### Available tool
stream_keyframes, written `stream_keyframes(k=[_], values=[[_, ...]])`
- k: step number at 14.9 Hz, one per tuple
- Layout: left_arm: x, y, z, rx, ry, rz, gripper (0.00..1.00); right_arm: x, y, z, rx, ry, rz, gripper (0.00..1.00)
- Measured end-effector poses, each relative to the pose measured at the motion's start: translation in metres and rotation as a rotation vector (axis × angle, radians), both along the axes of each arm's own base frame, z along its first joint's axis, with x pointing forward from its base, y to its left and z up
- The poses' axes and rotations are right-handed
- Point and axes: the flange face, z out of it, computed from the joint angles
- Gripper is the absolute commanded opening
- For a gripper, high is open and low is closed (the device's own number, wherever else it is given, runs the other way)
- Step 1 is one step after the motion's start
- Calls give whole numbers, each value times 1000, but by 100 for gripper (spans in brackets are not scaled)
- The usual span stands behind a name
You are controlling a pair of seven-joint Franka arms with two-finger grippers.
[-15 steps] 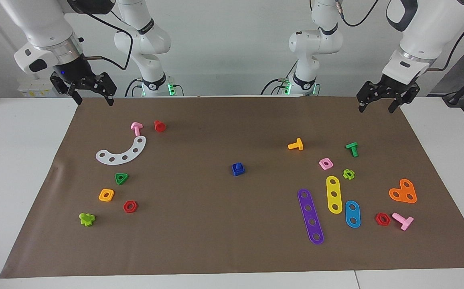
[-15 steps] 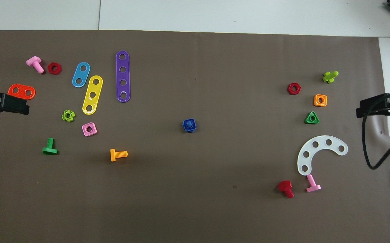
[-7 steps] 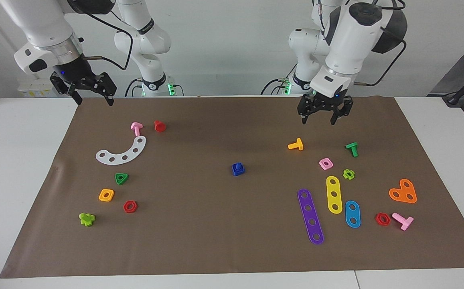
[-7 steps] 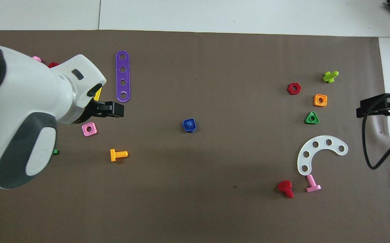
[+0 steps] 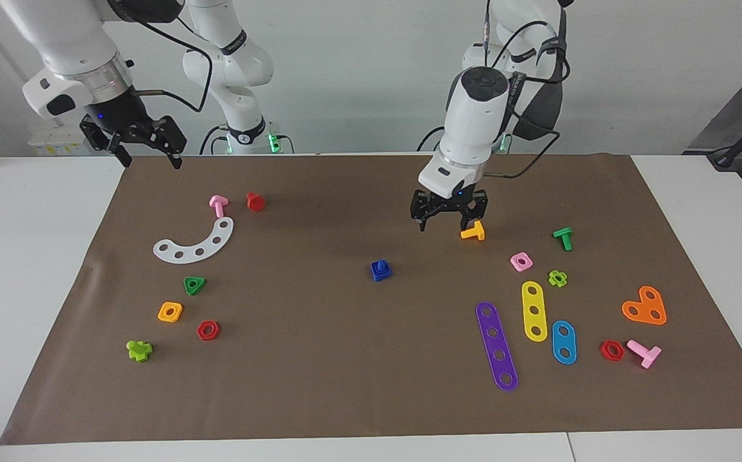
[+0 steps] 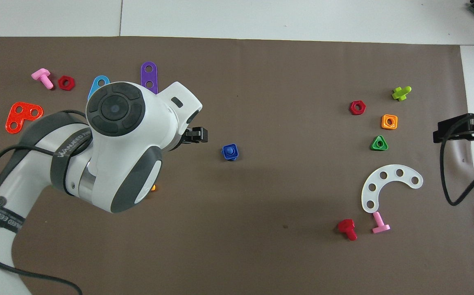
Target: Unscrew and place screws in storage area
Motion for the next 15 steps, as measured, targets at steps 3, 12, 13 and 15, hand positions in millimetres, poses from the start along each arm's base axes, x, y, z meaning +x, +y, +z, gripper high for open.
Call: stream_keyframes(k=[3, 12, 13, 15], values=[[-2, -37, -39, -7, -4, 19, 95, 0, 0, 0, 0, 0, 0, 100], [-5, -94, -125, -14, -10, 25, 95, 0, 0, 0, 0, 0, 0, 100], [-5, -98, -130, -24, -22, 26, 95, 0, 0, 0, 0, 0, 0, 100], [-3, -100, -136, -33, -31, 30, 93, 0, 0, 0, 0, 0, 0, 100]])
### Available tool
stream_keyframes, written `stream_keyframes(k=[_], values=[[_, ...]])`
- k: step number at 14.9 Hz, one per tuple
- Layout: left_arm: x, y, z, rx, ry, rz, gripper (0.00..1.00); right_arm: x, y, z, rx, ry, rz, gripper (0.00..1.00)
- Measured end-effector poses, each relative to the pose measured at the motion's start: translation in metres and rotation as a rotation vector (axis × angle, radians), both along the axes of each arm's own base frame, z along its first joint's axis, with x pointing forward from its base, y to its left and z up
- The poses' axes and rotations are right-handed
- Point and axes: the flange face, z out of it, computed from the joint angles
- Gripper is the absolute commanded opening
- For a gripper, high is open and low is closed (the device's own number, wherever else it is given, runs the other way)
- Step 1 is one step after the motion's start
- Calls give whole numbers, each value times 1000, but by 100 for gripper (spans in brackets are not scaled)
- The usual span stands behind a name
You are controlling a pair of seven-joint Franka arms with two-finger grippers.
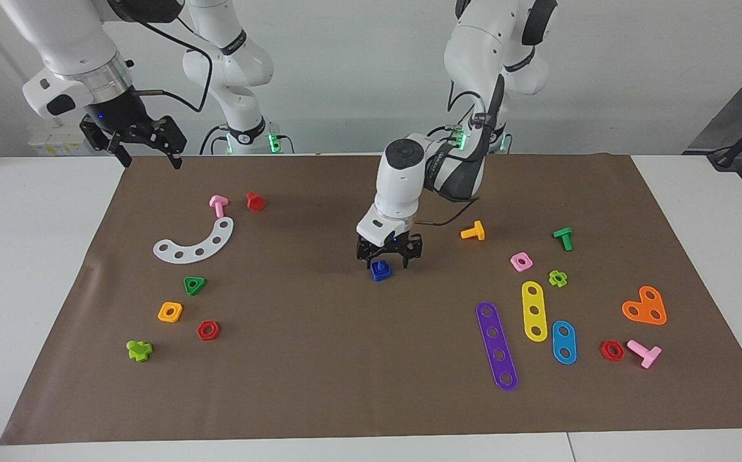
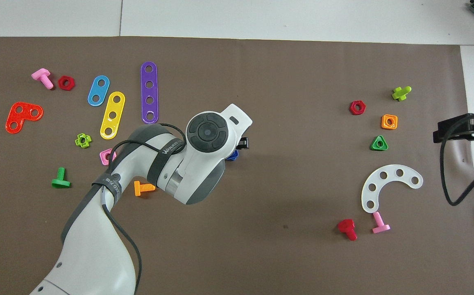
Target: Unscrew and place screws in storage area
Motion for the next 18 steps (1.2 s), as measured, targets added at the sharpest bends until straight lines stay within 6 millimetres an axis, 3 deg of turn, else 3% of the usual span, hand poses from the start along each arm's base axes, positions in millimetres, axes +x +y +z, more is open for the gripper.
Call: stream_keyframes(k=[5, 15, 18], values=[[-2, 1, -11, 4, 10, 19, 85, 0, 0, 0, 0, 0, 0, 100], [-16, -6, -27, 10, 26, 44, 77, 0, 0, 0, 0, 0, 0, 100], [-15, -6, -28, 10, 26, 47, 62, 0, 0, 0, 0, 0, 0, 100]])
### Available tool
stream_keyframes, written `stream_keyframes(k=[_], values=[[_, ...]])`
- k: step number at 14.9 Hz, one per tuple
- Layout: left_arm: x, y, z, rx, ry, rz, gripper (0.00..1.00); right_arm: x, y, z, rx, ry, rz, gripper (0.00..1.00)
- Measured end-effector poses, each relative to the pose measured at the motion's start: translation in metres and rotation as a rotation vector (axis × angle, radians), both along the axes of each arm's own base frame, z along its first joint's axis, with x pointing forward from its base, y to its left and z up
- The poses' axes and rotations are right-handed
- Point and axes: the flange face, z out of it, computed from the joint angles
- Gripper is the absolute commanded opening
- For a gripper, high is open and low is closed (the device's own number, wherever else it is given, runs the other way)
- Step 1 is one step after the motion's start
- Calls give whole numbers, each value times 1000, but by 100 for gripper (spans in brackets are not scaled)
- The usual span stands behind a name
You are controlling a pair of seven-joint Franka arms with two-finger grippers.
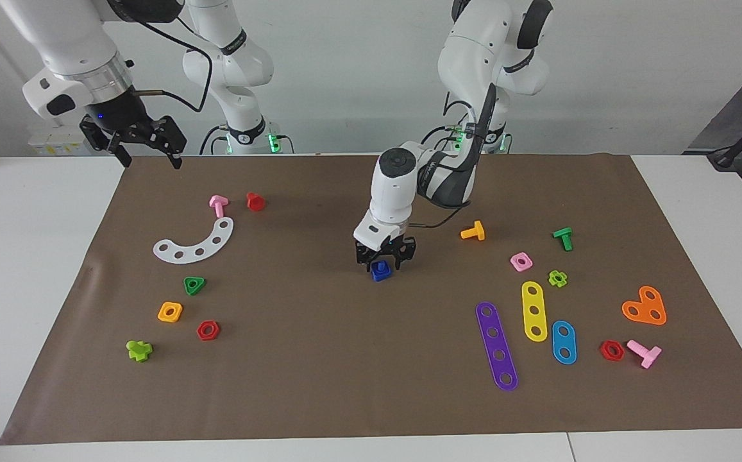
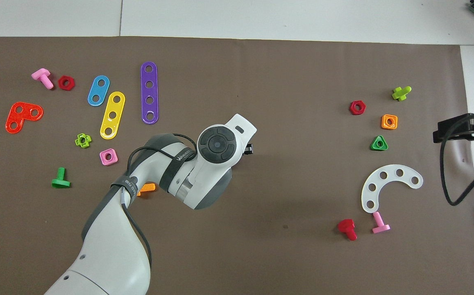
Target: Unscrew and place screws in storage area
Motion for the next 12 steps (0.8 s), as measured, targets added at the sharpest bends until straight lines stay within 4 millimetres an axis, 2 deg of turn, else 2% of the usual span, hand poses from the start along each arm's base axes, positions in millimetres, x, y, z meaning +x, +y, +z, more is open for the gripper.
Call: stream_keyframes(k=[4, 5, 12], values=[[0, 0, 0, 0, 0, 2, 38, 0, 0, 0, 0, 0, 0, 100], [0, 0, 0, 0, 0, 3, 35, 0, 0, 0, 0, 0, 0, 100], [-3, -1, 4, 25, 31, 13, 32, 0, 0, 0, 0, 0, 0, 100]])
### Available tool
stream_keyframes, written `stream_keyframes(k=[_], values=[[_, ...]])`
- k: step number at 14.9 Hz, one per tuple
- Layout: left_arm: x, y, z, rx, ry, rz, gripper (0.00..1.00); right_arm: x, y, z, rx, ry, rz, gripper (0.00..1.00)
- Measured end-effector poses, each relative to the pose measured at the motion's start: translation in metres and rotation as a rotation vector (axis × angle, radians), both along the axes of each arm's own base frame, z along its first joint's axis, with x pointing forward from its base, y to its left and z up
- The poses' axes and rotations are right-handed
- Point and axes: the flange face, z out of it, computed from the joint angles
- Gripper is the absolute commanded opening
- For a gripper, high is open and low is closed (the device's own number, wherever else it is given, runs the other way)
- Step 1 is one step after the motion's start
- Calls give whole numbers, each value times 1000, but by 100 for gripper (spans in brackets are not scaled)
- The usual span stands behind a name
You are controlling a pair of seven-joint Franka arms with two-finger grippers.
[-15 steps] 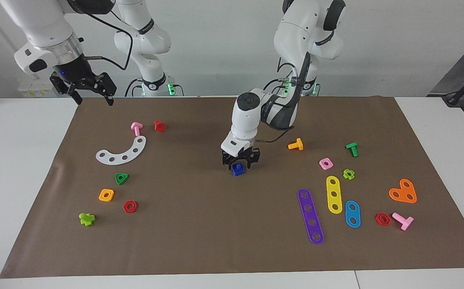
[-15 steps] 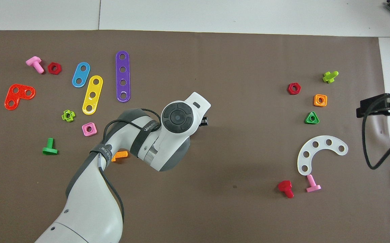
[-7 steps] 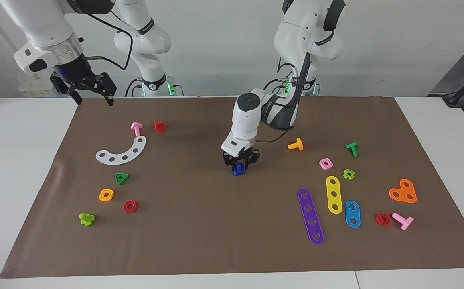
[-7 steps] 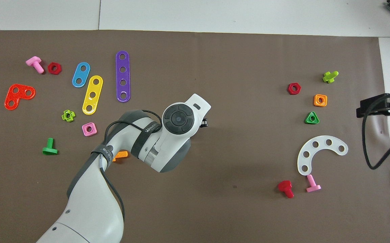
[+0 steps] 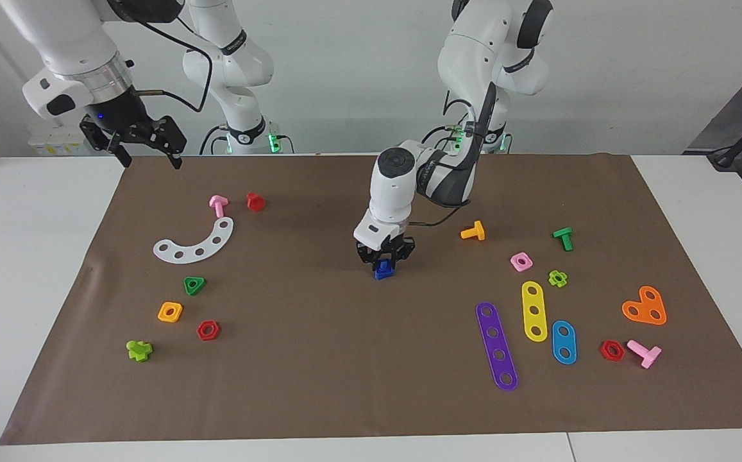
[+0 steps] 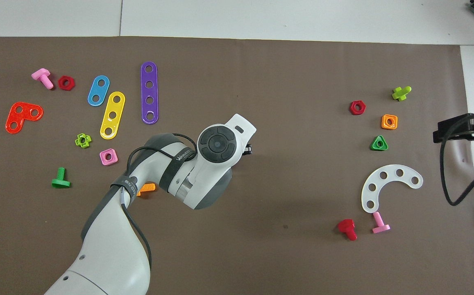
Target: Unscrew and place screws in storage area
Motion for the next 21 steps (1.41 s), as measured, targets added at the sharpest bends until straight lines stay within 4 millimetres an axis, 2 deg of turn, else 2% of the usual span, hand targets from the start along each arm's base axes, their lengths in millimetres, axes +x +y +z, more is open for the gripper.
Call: stream_keyframes(k=[7, 11, 13, 15, 17, 21], values=[[3, 1, 34, -10, -17, 10, 33, 0, 0, 0, 0, 0, 0, 100], [2, 9, 64, -11, -23, 19, 33, 0, 0, 0, 0, 0, 0, 100], [4, 16, 69, -6, -22, 29, 33, 0, 0, 0, 0, 0, 0, 100], [11, 34, 61, 11, -12, 49, 34, 0, 0, 0, 0, 0, 0, 100], [20, 59, 49, 32, 7, 45, 34, 0, 0, 0, 0, 0, 0, 100], [40, 128, 39, 48, 22, 16, 34, 0, 0, 0, 0, 0, 0, 100]])
